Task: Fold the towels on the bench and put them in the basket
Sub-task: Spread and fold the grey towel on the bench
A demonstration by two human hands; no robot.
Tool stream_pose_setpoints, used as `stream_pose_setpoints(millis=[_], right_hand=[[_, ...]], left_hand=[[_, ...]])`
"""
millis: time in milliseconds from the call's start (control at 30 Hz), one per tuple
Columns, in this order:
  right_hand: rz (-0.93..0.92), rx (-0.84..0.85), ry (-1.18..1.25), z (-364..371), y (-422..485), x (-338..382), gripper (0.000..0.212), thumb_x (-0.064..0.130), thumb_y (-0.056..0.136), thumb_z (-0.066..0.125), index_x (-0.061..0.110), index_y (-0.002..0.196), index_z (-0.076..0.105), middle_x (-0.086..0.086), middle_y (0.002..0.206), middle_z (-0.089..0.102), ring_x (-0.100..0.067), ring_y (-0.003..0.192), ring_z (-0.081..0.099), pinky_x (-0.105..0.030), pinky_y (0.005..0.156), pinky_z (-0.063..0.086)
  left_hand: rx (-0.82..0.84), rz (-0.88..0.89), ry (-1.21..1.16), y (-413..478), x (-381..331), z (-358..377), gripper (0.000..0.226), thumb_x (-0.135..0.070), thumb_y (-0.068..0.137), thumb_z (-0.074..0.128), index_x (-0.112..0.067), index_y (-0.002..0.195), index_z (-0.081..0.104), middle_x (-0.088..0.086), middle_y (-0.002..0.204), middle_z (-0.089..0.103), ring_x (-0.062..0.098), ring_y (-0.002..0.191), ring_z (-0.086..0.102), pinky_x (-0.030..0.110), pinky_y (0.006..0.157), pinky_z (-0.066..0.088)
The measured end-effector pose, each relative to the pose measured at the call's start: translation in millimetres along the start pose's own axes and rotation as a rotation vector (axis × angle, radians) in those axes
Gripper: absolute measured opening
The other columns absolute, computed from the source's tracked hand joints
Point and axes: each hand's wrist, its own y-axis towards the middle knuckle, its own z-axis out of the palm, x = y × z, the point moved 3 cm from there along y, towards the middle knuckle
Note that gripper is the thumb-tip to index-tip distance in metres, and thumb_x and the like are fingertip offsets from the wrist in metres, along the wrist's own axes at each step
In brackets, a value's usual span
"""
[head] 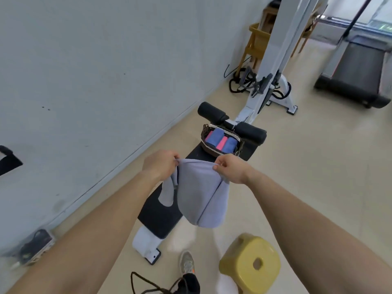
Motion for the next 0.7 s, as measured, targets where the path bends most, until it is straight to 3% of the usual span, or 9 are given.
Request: stream_pose_setpoints(millis=[133, 200, 267, 400, 500, 567, 633, 700], right_hand=[[-0.014, -0.018, -0.062, -35.1, 68.8, 21.7, 0.025, 0.033, 0.100, 0.053, 0.013, 0.104, 0.067, -0.009, 0.092, 0.068, -0.027, 0.088, 0.065, -0.036, 0.076, 0.053], [-0.042, -0.041, -0.093, -52.4, 98.6, 34.3, 0.026, 0.034, 0.100, 0.053, 0.013, 0.102, 0.067, -0.005, 0.090, 0.067, -0.026, 0.083, 0.064, -0.036, 0.070, 0.055], [-0.075, -0.012, -0.154, -64.6, 125.0, 44.7, 0.024, 0.035, 0.099, 0.053, 0.016, 0.099, 0.068, 0.005, 0.081, 0.061, -0.018, 0.076, 0.059, -0.027, 0.059, 0.046], [-0.105, 0.015, -0.208, -81.4, 183.4, 52.6, 0.018, 0.036, 0.092, 0.058, 0.022, 0.093, 0.069, 0.009, 0.080, 0.060, -0.016, 0.081, 0.059, -0.031, 0.073, 0.051], [-0.133, 0.064, -0.197, -85.9, 234.7, 61.1, 0.015, 0.036, 0.089, 0.059, 0.025, 0.086, 0.068, 0.006, 0.083, 0.066, -0.017, 0.081, 0.063, -0.034, 0.074, 0.054], [-0.178, 0.125, -0.232, -85.3, 269.2, 69.9, 0.014, 0.036, 0.089, 0.059, 0.026, 0.087, 0.068, 0.005, 0.084, 0.066, -0.018, 0.082, 0.064, -0.032, 0.071, 0.053], [-0.240, 0.195, -0.278, -81.1, 301.6, 79.8, 0.014, 0.036, 0.090, 0.060, 0.024, 0.088, 0.067, 0.005, 0.085, 0.064, -0.019, 0.084, 0.063, -0.031, 0.071, 0.049], [-0.309, 0.273, -0.332, -73.8, 332.0, 90.1, 0.013, 0.035, 0.092, 0.060, 0.024, 0.089, 0.067, 0.006, 0.086, 0.062, -0.019, 0.085, 0.061, -0.030, 0.073, 0.046]], left_hand=[[0.043, -0.007, -0.074, 57.5, 19.2, -16.2, 0.018, -0.030, 0.102, 0.043, -0.034, 0.112, 0.058, -0.004, 0.102, 0.066, 0.017, 0.083, 0.061, 0.032, 0.065, 0.045], [0.068, -0.056, -0.071, 81.9, 35.3, -25.2, 0.023, -0.029, 0.102, 0.042, -0.033, 0.122, 0.053, -0.001, 0.109, 0.063, 0.019, 0.085, 0.060, 0.032, 0.067, 0.046], [0.097, -0.129, -0.093, 100.9, 52.4, -29.1, 0.028, -0.027, 0.102, 0.042, -0.030, 0.128, 0.052, 0.001, 0.118, 0.061, 0.021, 0.094, 0.060, 0.032, 0.071, 0.045], [0.190, -0.260, -0.166, 128.5, 80.4, -33.5, 0.038, -0.018, 0.099, 0.040, -0.022, 0.133, 0.058, 0.002, 0.137, 0.056, 0.023, 0.123, 0.054, 0.030, 0.089, 0.041], [0.177, -0.342, -0.202, 146.1, 104.5, -31.2, 0.032, -0.017, 0.095, 0.040, -0.018, 0.105, 0.070, 0.001, 0.116, 0.067, 0.026, 0.108, 0.062, 0.034, 0.089, 0.048], [0.150, -0.398, -0.255, 156.7, 118.6, -28.6, 0.024, -0.021, 0.093, 0.043, -0.019, 0.081, 0.064, -0.003, 0.093, 0.066, 0.026, 0.093, 0.064, 0.035, 0.078, 0.049], [0.140, -0.462, -0.303, 160.1, 123.3, -28.2, 0.021, -0.040, 0.093, 0.055, -0.023, 0.086, 0.065, -0.008, 0.089, 0.062, 0.019, 0.090, 0.060, 0.033, 0.077, 0.049], [0.144, -0.546, -0.309, 161.0, 126.7, -24.7, 0.035, -0.057, 0.085, 0.066, -0.027, 0.102, 0.068, -0.011, 0.099, 0.061, 0.016, 0.098, 0.059, 0.033, 0.085, 0.051]])
